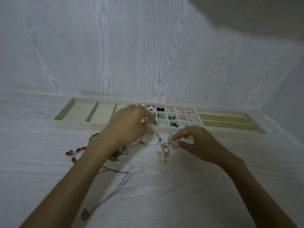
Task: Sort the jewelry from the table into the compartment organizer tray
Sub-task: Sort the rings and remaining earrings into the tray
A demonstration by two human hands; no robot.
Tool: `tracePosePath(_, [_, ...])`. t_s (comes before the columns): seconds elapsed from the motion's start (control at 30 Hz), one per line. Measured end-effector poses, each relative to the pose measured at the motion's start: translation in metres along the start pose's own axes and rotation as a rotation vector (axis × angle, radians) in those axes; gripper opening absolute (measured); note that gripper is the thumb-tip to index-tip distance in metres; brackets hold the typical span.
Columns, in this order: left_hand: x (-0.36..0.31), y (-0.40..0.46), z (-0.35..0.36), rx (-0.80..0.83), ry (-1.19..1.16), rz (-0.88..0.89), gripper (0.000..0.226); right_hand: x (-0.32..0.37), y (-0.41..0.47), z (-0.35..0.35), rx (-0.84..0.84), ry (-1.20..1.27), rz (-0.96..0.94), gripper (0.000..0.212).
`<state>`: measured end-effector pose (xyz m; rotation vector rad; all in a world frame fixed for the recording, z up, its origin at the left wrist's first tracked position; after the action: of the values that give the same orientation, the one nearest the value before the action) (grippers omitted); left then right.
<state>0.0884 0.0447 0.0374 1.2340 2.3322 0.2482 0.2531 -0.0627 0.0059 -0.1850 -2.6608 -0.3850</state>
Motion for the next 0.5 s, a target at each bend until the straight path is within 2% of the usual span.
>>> tracePosePath(0.17, [-0.005,-0.029,0.046,0.142,-0.057,-0.082,0.025,-0.007,-0.010,0.027,-0.018,0.044,-0.085,0.019])
tracePosePath(0.37, [-0.011,-0.029,0.048,-0.018,-0.097,-0.044,0.012,-0.008,-0.017,0.031,-0.066,0.015,-0.186,0.022])
tracePosePath(0.5, [-0.012,-0.033,0.051,0.018,-0.164,-0.036,0.011,-0.005,-0.018,0.032,-0.093,-0.005,-0.186,0.017])
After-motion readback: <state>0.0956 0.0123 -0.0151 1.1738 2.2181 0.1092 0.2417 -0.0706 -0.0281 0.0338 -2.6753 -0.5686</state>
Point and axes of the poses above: each hand's wrist, its own y-axis towards the middle knuckle, its own z-axis out of the palm, x = y × z, the point moved 4 cm from there along y, towards the middle knuckle, and after that the axes turned 7 degrees about -x, right-handed, at the moved point
